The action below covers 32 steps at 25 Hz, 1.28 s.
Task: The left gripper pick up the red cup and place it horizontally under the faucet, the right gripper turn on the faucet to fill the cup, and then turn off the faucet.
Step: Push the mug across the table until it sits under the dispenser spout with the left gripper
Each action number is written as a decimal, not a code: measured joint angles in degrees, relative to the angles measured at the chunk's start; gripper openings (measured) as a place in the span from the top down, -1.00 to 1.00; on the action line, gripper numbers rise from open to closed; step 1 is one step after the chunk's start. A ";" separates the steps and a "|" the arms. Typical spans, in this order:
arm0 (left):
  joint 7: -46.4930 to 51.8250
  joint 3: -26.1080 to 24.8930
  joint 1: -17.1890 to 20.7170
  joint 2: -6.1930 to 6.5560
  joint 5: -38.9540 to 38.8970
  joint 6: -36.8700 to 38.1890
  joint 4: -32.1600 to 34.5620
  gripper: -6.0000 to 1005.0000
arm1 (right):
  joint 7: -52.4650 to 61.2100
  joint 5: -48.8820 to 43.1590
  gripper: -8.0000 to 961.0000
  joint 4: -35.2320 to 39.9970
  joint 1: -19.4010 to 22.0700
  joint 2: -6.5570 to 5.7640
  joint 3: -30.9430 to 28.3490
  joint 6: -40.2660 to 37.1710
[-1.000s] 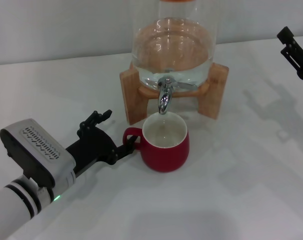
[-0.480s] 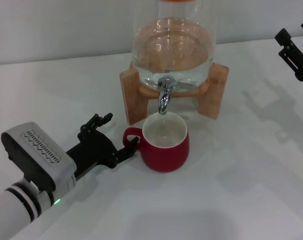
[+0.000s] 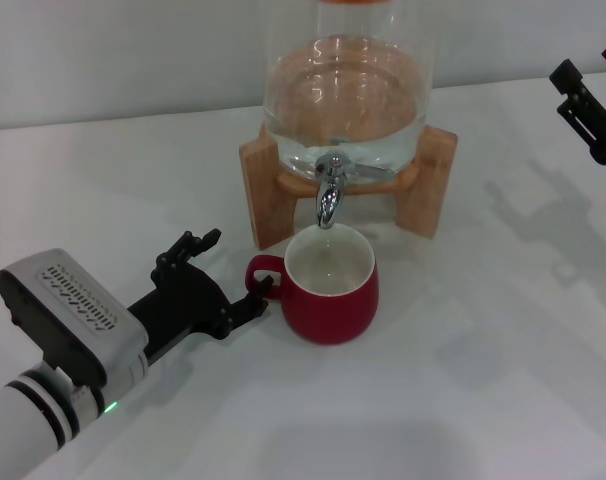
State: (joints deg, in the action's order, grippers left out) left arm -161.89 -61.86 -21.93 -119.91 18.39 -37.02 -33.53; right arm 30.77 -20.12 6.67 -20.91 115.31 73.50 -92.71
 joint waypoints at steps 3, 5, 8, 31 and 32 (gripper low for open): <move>0.00 -0.14 0.12 0.02 0.51 -0.02 -0.14 -0.74 | -0.02 0.00 -0.62 0.00 -0.05 0.00 0.04 0.06; 0.00 -0.15 0.14 0.03 0.68 -0.04 -0.14 -0.74 | -0.05 0.00 -0.62 0.00 -0.06 0.00 0.07 0.08; 0.00 -0.09 0.25 0.03 0.71 -0.06 -0.14 -0.74 | -0.08 0.00 -0.62 -0.07 -0.08 0.00 0.14 0.09; -0.01 -0.01 1.93 -0.06 2.22 -0.07 -1.08 -0.74 | -0.19 0.00 -0.62 -0.25 -0.09 0.00 0.86 0.45; -0.01 -0.01 1.97 -0.06 2.22 -0.07 -1.09 -0.74 | -0.19 0.00 -0.62 -0.26 -0.09 0.00 0.89 0.48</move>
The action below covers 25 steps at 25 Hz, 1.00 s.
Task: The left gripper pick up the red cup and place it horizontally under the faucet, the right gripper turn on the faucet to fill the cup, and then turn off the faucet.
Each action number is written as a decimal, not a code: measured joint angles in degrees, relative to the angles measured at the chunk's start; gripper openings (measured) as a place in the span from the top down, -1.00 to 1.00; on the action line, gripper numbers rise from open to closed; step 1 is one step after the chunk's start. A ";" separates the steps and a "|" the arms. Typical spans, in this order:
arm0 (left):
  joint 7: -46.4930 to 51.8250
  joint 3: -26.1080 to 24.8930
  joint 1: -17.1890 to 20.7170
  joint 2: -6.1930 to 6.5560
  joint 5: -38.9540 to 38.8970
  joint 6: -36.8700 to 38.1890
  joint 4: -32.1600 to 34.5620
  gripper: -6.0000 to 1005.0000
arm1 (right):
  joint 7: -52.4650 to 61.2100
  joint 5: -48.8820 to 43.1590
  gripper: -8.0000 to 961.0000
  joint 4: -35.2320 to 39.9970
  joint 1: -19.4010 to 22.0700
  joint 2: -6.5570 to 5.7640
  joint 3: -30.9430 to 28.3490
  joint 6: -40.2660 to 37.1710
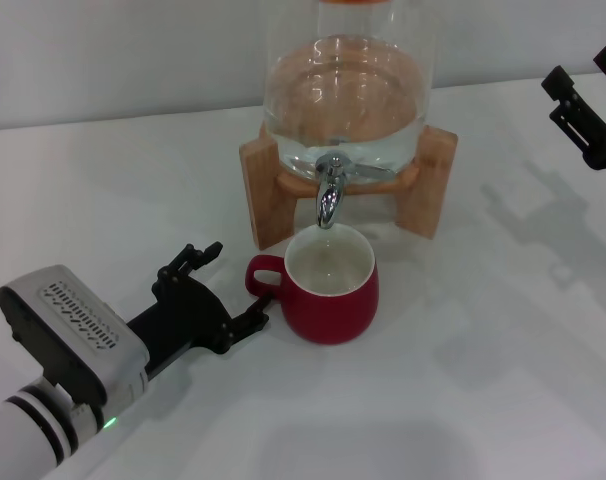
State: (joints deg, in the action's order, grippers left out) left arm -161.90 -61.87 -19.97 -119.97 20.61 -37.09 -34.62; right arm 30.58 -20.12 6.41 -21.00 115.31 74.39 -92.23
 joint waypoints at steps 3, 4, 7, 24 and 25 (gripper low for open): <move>0.00 -0.05 0.10 0.00 0.00 0.00 -0.01 -0.74 | 0.00 0.00 -0.62 0.00 0.00 0.00 0.04 0.02; 0.01 -0.05 0.14 0.00 0.00 0.00 -0.01 -0.74 | 0.00 0.00 -0.62 0.00 0.00 0.00 0.05 0.03; 0.01 -0.10 0.20 0.00 -0.01 0.05 -0.01 -0.74 | 0.00 0.00 -0.62 0.03 0.00 0.00 0.06 0.10; 0.01 -0.18 0.68 0.00 -0.05 0.22 -0.01 -0.74 | 0.00 0.00 -0.62 0.09 0.00 0.00 0.06 0.22; 0.01 -0.18 0.75 0.00 -0.05 0.22 -0.01 -0.74 | 0.00 0.00 -0.62 0.09 0.00 0.00 0.05 0.22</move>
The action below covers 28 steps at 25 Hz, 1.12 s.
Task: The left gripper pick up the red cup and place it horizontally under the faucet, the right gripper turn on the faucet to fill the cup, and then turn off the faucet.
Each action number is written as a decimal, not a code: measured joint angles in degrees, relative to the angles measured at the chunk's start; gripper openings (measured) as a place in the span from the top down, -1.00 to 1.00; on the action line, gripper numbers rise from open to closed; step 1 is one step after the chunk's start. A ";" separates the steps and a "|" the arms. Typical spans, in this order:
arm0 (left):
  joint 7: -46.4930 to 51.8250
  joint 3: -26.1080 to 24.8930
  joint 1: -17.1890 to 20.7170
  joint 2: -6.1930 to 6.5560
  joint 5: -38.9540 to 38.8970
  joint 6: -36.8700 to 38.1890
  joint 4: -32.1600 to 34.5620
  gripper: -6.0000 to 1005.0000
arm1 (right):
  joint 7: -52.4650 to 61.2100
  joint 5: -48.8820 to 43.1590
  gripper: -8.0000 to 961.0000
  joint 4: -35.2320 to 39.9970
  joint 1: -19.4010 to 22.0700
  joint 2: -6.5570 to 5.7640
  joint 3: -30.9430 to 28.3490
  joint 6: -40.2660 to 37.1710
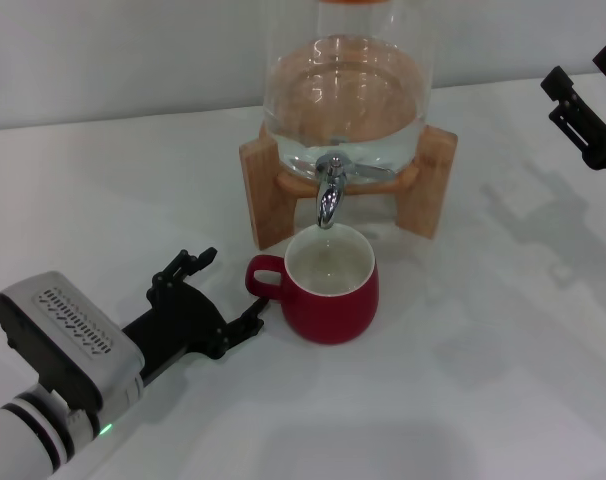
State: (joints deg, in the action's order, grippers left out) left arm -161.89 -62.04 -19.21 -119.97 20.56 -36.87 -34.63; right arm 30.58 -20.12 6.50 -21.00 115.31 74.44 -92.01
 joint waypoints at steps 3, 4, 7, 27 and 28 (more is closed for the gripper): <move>0.00 0.00 0.31 0.00 0.00 0.00 0.00 -0.74 | 0.00 0.00 -0.62 -0.08 0.00 0.00 0.00 0.00; 0.00 0.00 0.34 0.00 0.00 0.01 0.00 -0.74 | 0.00 0.00 -0.62 -0.08 0.00 0.00 0.00 0.01; 0.00 -0.01 0.50 -0.04 0.01 0.06 -0.01 -0.74 | 0.00 0.00 -0.62 -0.07 0.00 0.00 0.00 0.07; 0.00 -0.88 1.10 -0.08 -0.09 0.24 0.09 -0.74 | 0.00 0.00 -0.62 0.27 0.00 0.00 0.41 0.70; 0.00 -1.01 1.13 -0.07 -0.06 0.17 0.09 -0.74 | 0.00 0.00 -0.62 0.30 0.00 0.00 0.42 0.70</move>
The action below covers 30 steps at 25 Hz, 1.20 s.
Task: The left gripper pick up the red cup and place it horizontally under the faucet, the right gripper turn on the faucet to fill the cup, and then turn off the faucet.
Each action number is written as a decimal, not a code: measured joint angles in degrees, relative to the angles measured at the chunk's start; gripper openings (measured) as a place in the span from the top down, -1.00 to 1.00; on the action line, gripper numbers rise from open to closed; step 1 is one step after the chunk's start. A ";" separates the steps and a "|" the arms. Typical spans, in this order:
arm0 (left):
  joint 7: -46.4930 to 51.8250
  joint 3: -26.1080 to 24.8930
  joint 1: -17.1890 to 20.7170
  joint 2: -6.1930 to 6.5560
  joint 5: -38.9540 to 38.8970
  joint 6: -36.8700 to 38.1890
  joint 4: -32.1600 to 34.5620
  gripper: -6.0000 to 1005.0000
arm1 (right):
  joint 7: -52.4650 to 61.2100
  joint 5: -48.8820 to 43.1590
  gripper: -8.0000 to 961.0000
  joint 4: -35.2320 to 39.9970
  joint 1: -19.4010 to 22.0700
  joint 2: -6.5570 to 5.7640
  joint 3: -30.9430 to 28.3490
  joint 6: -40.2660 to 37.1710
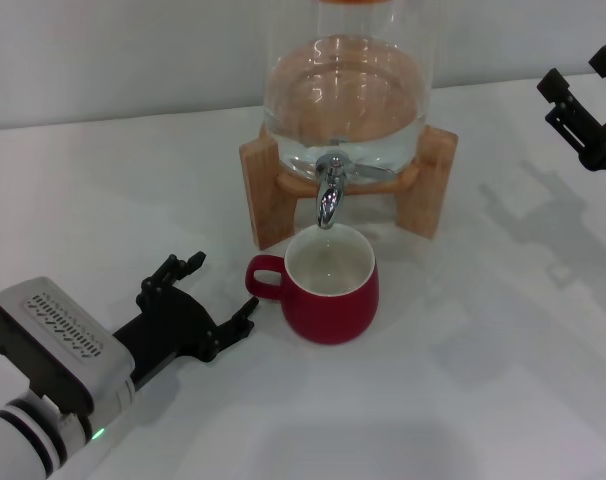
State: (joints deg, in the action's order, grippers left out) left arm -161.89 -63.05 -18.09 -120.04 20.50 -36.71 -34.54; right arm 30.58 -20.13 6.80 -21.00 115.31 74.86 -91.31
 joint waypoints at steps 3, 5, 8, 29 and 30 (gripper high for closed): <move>0.00 -0.41 0.06 0.04 0.03 -0.22 0.00 -0.74 | 0.00 0.00 -0.62 0.05 0.00 0.00 0.02 0.00; 0.00 -0.57 0.07 0.05 0.04 -0.24 0.00 -0.74 | 0.00 0.00 -0.62 0.05 0.00 0.00 0.02 0.01; 0.00 -0.72 0.07 0.07 0.06 -0.24 0.00 -0.74 | 0.00 0.00 -0.62 0.08 0.00 0.00 -0.01 0.01; 0.00 -2.09 0.07 0.08 0.06 0.15 0.49 -0.74 | -0.07 0.04 -0.62 0.15 -0.70 0.00 -0.16 0.68; 0.00 -2.12 0.07 0.10 0.06 0.15 0.52 -0.74 | -0.07 0.03 -0.62 0.14 -0.71 0.00 -0.16 0.69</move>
State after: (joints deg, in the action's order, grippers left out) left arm -161.89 -65.17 -18.02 -119.94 20.56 -36.56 -34.02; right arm 30.51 -20.09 6.95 -21.71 115.31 74.70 -90.62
